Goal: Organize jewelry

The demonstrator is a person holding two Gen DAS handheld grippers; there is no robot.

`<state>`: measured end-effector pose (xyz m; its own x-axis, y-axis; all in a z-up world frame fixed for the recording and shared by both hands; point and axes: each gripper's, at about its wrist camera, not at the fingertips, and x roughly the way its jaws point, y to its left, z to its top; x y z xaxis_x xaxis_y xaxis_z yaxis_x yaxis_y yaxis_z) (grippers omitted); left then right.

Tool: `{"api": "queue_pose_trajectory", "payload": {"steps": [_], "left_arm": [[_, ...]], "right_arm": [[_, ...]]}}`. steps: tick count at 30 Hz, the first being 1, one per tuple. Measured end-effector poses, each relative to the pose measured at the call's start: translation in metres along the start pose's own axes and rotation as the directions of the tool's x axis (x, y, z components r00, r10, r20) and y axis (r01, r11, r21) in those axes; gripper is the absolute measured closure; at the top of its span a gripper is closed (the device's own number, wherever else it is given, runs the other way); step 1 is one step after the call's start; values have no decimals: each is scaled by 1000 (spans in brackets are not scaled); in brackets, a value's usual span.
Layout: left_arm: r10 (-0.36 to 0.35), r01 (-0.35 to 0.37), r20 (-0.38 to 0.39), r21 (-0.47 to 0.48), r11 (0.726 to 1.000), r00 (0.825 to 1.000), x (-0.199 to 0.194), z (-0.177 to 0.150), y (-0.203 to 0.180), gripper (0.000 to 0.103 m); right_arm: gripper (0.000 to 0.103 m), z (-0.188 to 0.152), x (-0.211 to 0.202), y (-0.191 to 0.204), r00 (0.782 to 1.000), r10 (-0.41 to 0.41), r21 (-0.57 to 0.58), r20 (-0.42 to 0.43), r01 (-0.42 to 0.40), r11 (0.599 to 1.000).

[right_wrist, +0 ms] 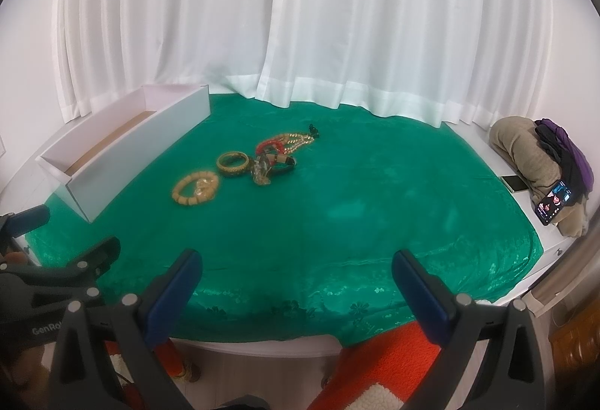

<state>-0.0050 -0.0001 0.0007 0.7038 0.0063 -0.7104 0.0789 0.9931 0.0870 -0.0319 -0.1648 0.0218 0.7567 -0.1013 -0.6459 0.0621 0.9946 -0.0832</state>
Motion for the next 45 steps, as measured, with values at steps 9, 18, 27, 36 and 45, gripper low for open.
{"api": "queue_pose_trajectory", "payload": {"steps": [9,18,27,36,45], "left_arm": [[35,-35,18,4,999,999,-2,-3,-2,0],[71,-71,8,-24,997,997,5,-1,12,0],[74,-74,28,-6,997,997,6,-2,8,0],[36,-36,33,-6,999,999,7,3,7,0],[24,-23,13,-22,999,1000,13,5,12,0]], "right_arm": [[0,0,0,0,1000,2,4,10,-2,1000],[0,1,2,-4,999,27,15,30,-27,1000],[0,3,1,-9,997,39,16,70,-40,999],[0,1,5,-10,995,66,-1,78,-67,998],[0,1,11,-11,993,99,3,63,-100,995]]}}
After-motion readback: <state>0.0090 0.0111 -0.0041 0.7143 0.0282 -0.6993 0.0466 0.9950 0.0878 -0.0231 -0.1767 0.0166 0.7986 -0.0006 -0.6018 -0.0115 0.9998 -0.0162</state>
